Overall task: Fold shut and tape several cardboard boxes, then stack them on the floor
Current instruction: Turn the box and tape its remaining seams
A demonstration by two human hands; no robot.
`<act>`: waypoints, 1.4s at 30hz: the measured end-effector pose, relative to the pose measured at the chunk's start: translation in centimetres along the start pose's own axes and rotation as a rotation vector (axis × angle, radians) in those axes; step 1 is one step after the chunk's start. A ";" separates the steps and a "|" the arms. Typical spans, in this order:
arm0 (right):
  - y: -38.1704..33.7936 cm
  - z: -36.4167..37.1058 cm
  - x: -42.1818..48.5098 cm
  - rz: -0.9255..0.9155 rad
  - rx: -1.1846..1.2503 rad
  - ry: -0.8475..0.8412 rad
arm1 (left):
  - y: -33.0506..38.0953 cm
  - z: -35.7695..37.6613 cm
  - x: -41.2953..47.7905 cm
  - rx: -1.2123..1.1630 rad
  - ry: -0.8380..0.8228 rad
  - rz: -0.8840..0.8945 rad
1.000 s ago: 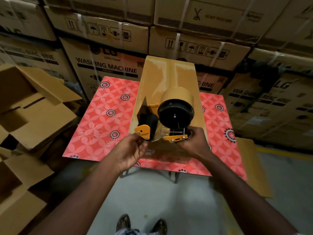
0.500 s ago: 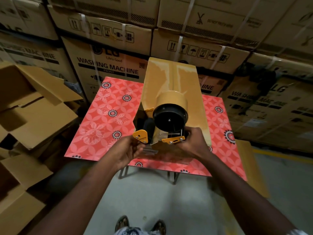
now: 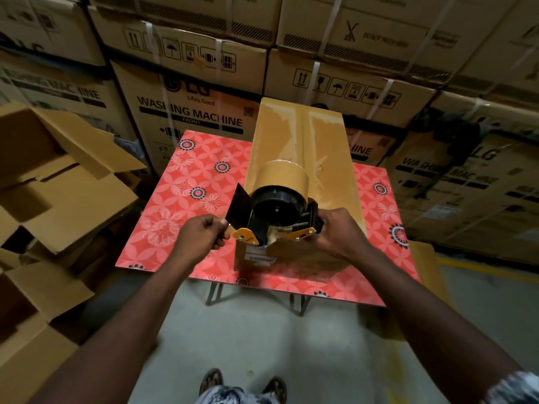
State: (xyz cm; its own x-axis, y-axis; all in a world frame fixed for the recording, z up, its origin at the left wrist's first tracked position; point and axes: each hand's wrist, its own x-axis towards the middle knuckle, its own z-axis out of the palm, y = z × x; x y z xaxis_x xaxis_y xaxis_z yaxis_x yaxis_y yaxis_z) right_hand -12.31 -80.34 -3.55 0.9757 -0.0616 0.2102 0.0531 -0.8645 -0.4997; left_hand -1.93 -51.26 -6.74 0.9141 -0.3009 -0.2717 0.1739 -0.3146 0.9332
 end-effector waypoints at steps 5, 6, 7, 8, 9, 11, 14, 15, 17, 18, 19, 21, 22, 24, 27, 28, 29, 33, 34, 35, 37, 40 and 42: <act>0.6 0.0 0.5 0.003 0.003 -0.009 | 0.1 0.8 0.3 -0.032 0.033 0.012; 0.7 0.1 0.6 0.012 -0.030 -0.025 | -0.3 1.2 0.3 -0.031 0.037 -0.007; 0.8 0.2 0.6 0.022 -0.076 -0.045 | -0.5 1.7 0.4 -0.043 0.032 -0.039; 0.8 0.3 0.7 0.026 -0.120 -0.064 | -0.9 2.2 0.6 -0.074 0.019 -0.081; 0.8 0.3 0.8 0.026 -0.147 -0.077 | -1.1 2.6 0.9 -0.126 -0.002 -0.131; 0.7 0.2 0.8 0.020 -0.146 -0.087 | -1.2 3.5 1.4 -0.260 -0.050 -0.246; 0.6 0.1 0.8 0.018 -0.135 -0.084 | -2.1 4.3 1.5 -0.336 -0.088 -0.400; 0.6 0.1 0.9 0.024 -0.137 -0.083 | -2.8 4.6 1.4 -0.347 -0.098 -0.450; 0.6 0.2 0.9 0.028 -0.137 -0.084 | -4.2 4.9 1.3 -0.346 -0.086 -0.511; 0.7 0.2 0.9 0.024 -0.136 -0.084 | -4.6 4.9 1.2 -0.328 -0.068 -0.520; 0.7 0.3 0.9 0.019 -0.140 -0.084 | -4.7 4.8 1.2 -0.311 -0.048 -0.511; 0.7 0.3 0.9 0.022 -0.145 -0.084 | -4.1 4.5 1.5 -0.328 0.004 -0.434; 0.6 0.2 0.9 0.027 -0.143 -0.083 | -3.6 4.3 1.7 -0.358 0.032 -0.379; 0.5 0.1 0.8 0.033 -0.133 -0.078 | -2.5 3.9 2.0 -0.377 0.064 -0.274; 0.2 0.0 0.7 0.049 -0.106 -0.069 | -2.4 4.3 2.3 -0.270 0.016 -0.232; 0.2 0.0 0.7 0.052 -0.099 -0.066 | -2.7 4.5 2.2 -0.218 0.001 -0.251; 0.2 0.0 0.7 0.052 -0.098 -0.066 | -3.1 4.7 2.0 -0.176 -0.015 -0.264; 0.5 0.2 0.8 0.040 -0.135 -0.080 | -2.4 4.2 1.7 -0.196 0.012 -0.159; 0.5 0.2 0.8 0.047 -0.155 -0.082 | -1.9 3.9 1.7 -0.215 0.020 -0.114; 0.5 0.2 0.8 0.057 -0.179 -0.084 | -1.4 3.7 1.7 -0.230 0.019 -0.075; 0.4 0.1 0.8 0.078 -0.211 -0.087 | -0.8 3.5 1.5 -0.207 0.012 -0.022; 0.1 -0.2 0.9 0.082 -0.241 -0.101 | -0.6 3.5 1.2 -0.173 0.001 -0.011; 0.0 -0.3 0.9 0.080 -0.251 -0.114 | -0.6 3.4 1.2 -0.195 -0.008 -0.018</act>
State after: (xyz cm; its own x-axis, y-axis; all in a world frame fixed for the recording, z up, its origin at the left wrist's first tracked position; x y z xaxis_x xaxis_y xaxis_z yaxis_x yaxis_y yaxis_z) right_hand -11.50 -80.55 -3.16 0.9930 -0.0907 0.0751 -0.0659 -0.9565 -0.2842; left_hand -2.20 -54.52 -8.46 0.9075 -0.3043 -0.2897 0.2584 -0.1395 0.9559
